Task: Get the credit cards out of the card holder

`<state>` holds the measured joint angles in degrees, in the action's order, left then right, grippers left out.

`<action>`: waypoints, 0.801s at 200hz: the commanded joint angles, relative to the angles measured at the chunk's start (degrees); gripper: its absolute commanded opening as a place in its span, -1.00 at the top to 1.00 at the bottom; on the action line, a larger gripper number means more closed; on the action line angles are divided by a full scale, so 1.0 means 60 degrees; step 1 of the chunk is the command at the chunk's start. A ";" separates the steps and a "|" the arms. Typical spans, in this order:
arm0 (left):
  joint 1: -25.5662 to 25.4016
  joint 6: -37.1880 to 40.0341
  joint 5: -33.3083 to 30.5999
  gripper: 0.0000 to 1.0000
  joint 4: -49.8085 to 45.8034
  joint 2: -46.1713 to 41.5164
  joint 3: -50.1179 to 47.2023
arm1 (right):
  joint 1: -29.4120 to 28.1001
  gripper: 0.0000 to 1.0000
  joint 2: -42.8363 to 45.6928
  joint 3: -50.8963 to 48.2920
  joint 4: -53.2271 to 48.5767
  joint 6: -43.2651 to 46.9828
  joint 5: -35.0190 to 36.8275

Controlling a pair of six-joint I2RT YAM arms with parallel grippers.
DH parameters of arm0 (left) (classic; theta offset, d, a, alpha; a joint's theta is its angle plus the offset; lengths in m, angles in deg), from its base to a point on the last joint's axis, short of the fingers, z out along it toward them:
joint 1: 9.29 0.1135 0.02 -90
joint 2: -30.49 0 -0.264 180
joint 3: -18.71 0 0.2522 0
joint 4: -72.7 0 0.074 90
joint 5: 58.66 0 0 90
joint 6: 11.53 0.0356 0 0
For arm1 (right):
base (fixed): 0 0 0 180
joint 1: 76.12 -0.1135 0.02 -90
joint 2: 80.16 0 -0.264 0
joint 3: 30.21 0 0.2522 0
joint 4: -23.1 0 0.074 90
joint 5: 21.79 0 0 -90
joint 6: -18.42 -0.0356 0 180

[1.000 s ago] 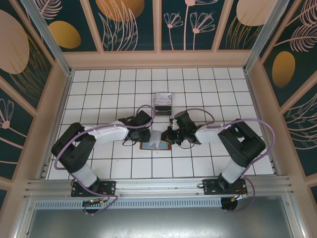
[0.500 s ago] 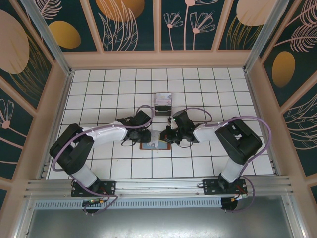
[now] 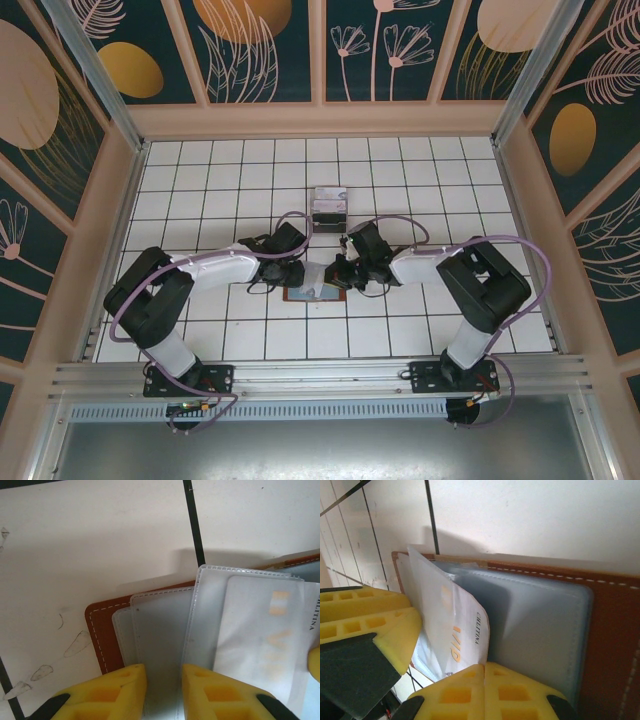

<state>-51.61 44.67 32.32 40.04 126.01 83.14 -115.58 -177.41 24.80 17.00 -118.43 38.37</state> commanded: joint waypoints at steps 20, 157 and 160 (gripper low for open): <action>0.0045 0.0199 -0.0368 0.44 -0.0777 0.0394 -0.0188 | -0.0013 0.97 0.0163 0.0095 -0.0325 -0.0151 0.0409; 0.0039 0.0273 -0.0177 0.44 -0.0775 0.0669 -0.0137 | -0.0132 0.73 -0.0443 -0.0125 0.1286 -0.1006 -0.0210; 0.0038 0.0272 -0.0190 0.44 -0.0784 0.0649 -0.0138 | -0.0132 0.74 -0.0428 -0.0125 0.1232 -0.0989 -0.0167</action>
<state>-51.61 45.33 32.29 40.04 126.89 83.71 -115.97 -179.23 24.63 23.33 -124.03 37.21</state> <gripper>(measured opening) 0.278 0.163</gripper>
